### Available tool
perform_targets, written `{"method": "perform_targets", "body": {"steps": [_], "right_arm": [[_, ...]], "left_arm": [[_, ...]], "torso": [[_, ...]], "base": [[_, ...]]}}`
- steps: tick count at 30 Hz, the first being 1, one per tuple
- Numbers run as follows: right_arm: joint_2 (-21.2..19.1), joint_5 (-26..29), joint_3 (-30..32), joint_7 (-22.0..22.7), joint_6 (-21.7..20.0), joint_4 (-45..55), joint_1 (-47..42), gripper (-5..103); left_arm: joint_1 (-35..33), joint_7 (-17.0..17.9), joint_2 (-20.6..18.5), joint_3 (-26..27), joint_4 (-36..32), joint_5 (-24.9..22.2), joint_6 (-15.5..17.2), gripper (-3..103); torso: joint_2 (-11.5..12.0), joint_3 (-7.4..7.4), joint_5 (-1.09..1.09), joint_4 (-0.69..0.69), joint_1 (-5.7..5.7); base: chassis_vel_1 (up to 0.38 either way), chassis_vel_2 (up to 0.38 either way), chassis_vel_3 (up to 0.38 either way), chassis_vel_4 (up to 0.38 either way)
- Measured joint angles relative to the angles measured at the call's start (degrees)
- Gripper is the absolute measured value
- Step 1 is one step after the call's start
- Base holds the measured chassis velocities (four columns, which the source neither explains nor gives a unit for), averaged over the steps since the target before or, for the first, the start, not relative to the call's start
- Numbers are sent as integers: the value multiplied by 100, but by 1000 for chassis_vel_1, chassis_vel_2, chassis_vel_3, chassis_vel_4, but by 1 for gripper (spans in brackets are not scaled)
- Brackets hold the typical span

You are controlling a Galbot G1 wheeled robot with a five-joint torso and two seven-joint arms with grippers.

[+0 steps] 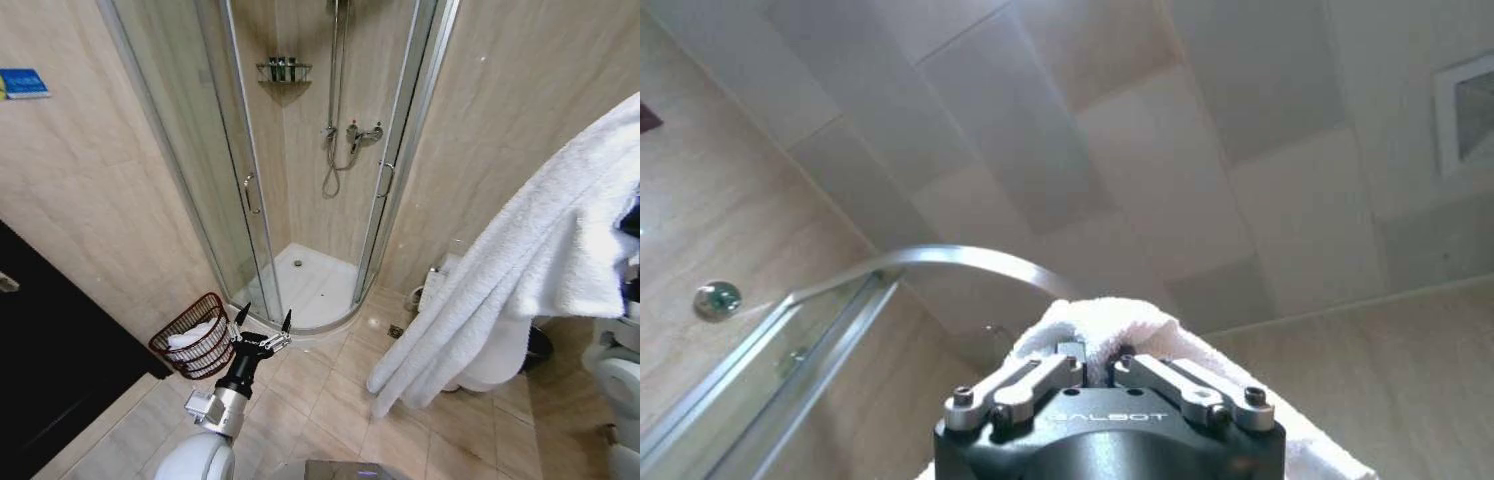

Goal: Discard the used towel into the hamper.

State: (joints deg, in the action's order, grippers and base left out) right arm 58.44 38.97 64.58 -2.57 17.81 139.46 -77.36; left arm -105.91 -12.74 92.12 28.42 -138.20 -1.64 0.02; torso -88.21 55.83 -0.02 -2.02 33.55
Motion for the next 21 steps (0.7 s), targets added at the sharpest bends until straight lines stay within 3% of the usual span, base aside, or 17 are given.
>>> {"method": "perform_targets", "body": {"steps": [16,21], "right_arm": [[100,56,-233,-48,97,128,-30,8],[110,57,-251,-50,108,136,-17,8]], "left_arm": [[0,0,2,-1,0,0,0,100],[0,0,1,0,0,0,0,100]], "torso": [[28,-12,1,0,-15],[135,-65,0,1,-64]], "base": [[12,16,-9,-18],[9,11,2,2]]}}
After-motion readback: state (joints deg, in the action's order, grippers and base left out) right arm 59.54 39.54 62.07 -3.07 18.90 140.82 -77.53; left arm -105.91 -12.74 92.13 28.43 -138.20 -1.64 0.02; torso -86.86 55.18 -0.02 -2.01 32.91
